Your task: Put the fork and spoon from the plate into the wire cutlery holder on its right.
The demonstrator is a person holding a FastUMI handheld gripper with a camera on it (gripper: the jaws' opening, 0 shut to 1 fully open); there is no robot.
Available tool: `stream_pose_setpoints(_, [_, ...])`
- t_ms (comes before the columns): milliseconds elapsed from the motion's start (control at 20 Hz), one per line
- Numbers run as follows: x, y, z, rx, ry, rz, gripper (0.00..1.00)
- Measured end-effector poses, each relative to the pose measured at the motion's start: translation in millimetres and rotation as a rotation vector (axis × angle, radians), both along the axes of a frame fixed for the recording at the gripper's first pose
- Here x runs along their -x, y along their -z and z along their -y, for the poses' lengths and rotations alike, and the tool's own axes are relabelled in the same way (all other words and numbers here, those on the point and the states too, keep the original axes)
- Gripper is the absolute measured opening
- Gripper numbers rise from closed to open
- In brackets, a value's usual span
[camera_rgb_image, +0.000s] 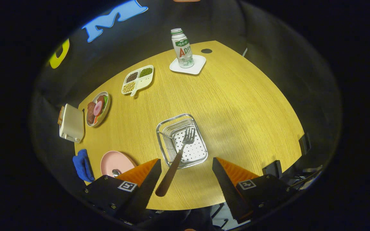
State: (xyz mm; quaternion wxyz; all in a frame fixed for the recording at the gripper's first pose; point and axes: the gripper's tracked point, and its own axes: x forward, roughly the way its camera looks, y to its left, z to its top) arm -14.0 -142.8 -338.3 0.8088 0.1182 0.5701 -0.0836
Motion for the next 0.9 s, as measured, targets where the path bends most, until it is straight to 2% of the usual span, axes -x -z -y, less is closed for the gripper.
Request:
stream_pose_setpoints(400, [-9, -7, -6, 0.006, -0.036, 0.074, 0.98])
stream_pose_setpoints(600, [-33, -35, -7, 0.036, -0.029, 0.247, 0.99])
stream_pose_setpoints(900, [-67, -119, -24, 0.08, -0.045, 0.581, 0.98])
